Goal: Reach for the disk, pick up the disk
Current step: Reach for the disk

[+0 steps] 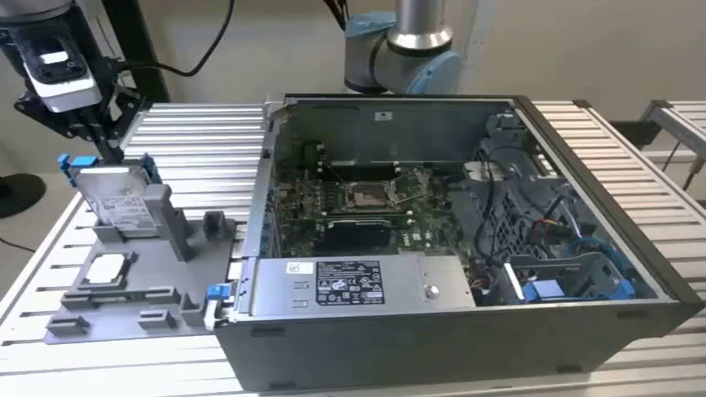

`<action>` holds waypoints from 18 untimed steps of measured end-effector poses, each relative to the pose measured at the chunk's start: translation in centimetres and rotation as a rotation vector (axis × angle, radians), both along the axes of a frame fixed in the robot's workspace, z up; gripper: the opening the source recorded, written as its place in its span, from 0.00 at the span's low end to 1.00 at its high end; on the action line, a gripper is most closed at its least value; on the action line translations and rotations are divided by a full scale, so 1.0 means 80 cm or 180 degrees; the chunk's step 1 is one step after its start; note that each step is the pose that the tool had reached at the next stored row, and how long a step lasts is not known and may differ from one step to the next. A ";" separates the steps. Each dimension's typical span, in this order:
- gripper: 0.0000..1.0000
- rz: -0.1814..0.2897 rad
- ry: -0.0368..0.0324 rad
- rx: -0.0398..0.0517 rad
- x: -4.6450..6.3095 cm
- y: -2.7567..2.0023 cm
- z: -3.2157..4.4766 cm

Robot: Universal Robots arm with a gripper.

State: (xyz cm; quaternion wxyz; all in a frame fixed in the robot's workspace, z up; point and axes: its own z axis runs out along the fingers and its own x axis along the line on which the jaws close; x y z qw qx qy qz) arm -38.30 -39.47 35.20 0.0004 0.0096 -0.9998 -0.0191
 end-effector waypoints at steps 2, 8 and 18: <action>0.00 0.0000 0.0000 0.0000 0.000 0.0000 0.0000; 0.00 0.0000 0.0000 0.0000 0.000 0.0000 0.0000; 0.00 0.0000 0.0000 0.0000 -0.003 0.0089 0.0000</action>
